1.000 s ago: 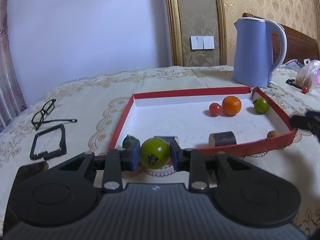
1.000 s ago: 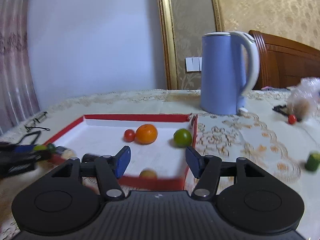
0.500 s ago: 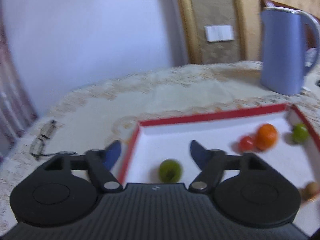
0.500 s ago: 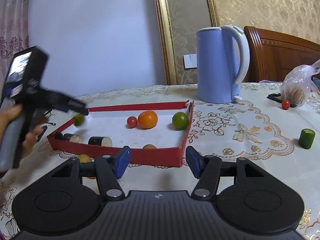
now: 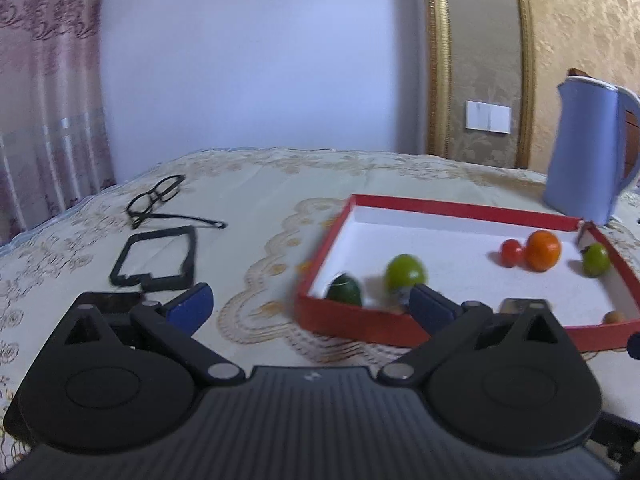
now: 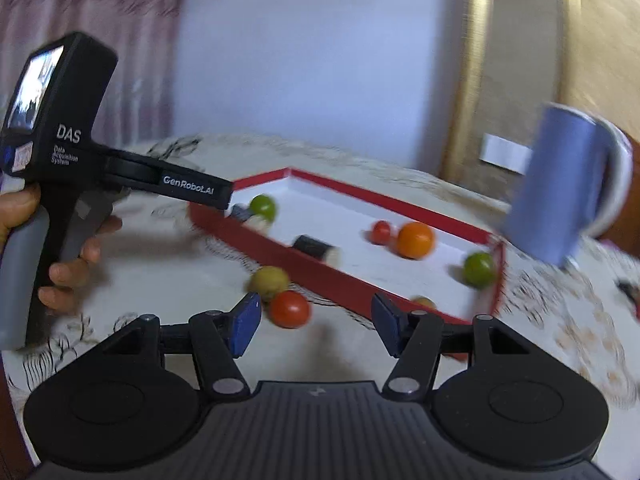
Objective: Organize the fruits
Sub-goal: 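Grasp the red tomato with the right tool while the left tool grasps the yellow pear, then carry the yellow pear into the tray and open the left tool, then carry the red tomato into the tray and open the right tool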
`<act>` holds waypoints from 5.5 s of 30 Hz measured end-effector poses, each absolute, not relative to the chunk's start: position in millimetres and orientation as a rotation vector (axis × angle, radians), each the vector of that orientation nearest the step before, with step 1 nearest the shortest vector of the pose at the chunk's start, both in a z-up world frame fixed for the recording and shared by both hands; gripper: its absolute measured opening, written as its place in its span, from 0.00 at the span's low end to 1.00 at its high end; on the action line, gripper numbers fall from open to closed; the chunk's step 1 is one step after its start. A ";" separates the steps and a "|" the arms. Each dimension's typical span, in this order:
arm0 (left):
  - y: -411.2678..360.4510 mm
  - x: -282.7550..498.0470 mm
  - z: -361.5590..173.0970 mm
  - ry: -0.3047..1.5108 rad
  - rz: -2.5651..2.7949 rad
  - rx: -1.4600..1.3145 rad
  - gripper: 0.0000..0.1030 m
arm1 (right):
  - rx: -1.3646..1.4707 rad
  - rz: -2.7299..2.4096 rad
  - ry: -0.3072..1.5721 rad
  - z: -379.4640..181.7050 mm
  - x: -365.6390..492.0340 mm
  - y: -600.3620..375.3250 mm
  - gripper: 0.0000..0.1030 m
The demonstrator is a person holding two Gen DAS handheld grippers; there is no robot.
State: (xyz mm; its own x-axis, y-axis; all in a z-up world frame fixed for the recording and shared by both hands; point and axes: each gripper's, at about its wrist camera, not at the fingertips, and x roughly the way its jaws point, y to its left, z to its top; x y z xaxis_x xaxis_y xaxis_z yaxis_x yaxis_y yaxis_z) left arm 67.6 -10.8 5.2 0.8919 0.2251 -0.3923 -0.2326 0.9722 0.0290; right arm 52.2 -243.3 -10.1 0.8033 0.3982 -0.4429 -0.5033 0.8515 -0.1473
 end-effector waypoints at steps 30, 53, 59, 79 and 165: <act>-81.5 35.9 -2.4 0.414 -0.112 0.211 0.97 | -0.119 0.423 0.491 -11.0 47.8 -302.2 0.27; -102.2 51.1 -12.0 0.552 -0.157 0.203 0.26 | -0.051 0.421 0.542 -24.5 58.7 -313.2 0.27; -83.8 50.1 4.9 0.512 -0.092 0.158 0.26 | -0.052 0.415 0.539 -24.6 57.9 -313.1 0.27; -69.6 97.6 21.5 0.513 0.050 0.162 0.26 | -0.036 0.420 0.520 -24.3 55.4 -315.4 0.27; -23.6 57.6 2.2 0.461 0.169 0.002 0.89 | -0.058 0.399 0.386 7.5 50.5 -297.7 0.27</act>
